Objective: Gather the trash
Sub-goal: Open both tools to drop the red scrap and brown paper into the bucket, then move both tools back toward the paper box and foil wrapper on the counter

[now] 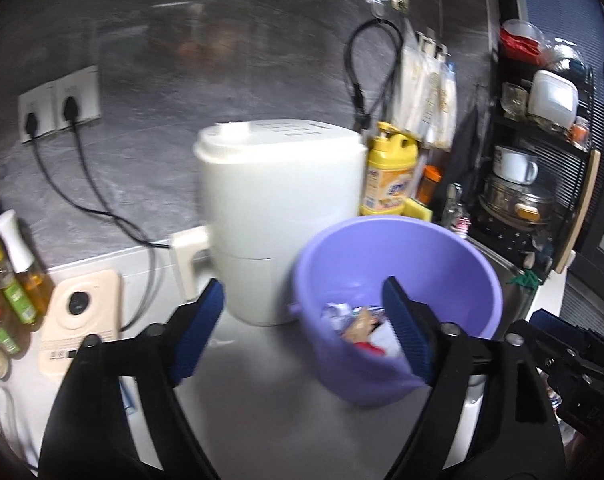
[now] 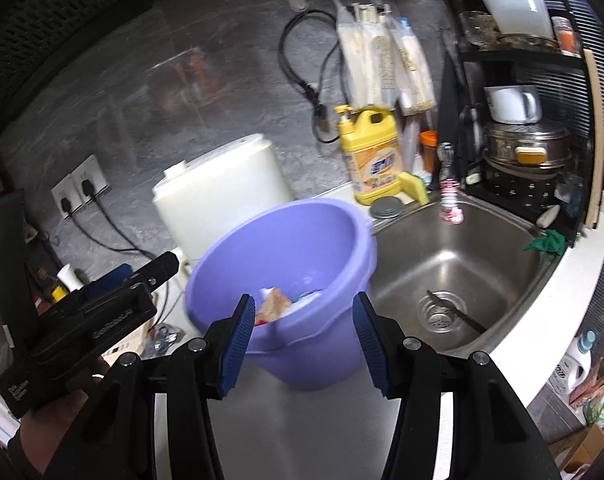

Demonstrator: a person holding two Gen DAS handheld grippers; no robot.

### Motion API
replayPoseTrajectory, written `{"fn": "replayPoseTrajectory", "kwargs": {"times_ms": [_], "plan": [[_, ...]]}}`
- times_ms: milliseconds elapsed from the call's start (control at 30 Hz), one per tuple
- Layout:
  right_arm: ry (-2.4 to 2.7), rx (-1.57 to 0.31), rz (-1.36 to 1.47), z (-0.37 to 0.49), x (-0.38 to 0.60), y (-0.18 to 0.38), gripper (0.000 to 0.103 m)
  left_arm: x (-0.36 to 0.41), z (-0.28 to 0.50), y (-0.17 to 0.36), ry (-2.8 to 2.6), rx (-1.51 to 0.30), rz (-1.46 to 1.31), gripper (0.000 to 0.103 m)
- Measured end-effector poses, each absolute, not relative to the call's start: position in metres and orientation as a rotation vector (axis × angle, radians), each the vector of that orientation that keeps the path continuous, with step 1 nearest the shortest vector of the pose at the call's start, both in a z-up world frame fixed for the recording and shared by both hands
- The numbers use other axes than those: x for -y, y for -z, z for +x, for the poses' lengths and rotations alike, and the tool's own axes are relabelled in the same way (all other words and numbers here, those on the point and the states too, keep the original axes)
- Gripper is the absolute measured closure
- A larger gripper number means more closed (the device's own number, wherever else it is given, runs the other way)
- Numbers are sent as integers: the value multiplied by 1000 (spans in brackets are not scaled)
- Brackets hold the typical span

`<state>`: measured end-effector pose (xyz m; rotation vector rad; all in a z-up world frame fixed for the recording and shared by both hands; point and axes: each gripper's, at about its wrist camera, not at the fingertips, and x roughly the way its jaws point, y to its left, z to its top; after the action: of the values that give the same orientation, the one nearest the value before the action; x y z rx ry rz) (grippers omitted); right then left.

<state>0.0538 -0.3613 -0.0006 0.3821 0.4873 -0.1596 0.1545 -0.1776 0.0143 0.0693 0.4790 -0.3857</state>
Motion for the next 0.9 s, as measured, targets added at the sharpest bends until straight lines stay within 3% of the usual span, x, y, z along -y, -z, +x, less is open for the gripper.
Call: {"fn": "replayPoseTrajectory", "kwargs": {"times_ms": [67, 133, 400, 900], "plan": [[128, -487, 368, 57, 348, -1, 51, 163, 151, -15, 355, -475, 69, 9], [101, -487, 357, 60, 338, -1, 48, 145, 148, -15, 314, -473, 65, 8], [-20, -502, 304, 73, 285, -2, 40, 77, 141, -9, 175, -495, 17, 7], [-141, -588, 242, 94, 225, 23, 40, 0, 145, 24, 36, -562, -35, 7]]}}
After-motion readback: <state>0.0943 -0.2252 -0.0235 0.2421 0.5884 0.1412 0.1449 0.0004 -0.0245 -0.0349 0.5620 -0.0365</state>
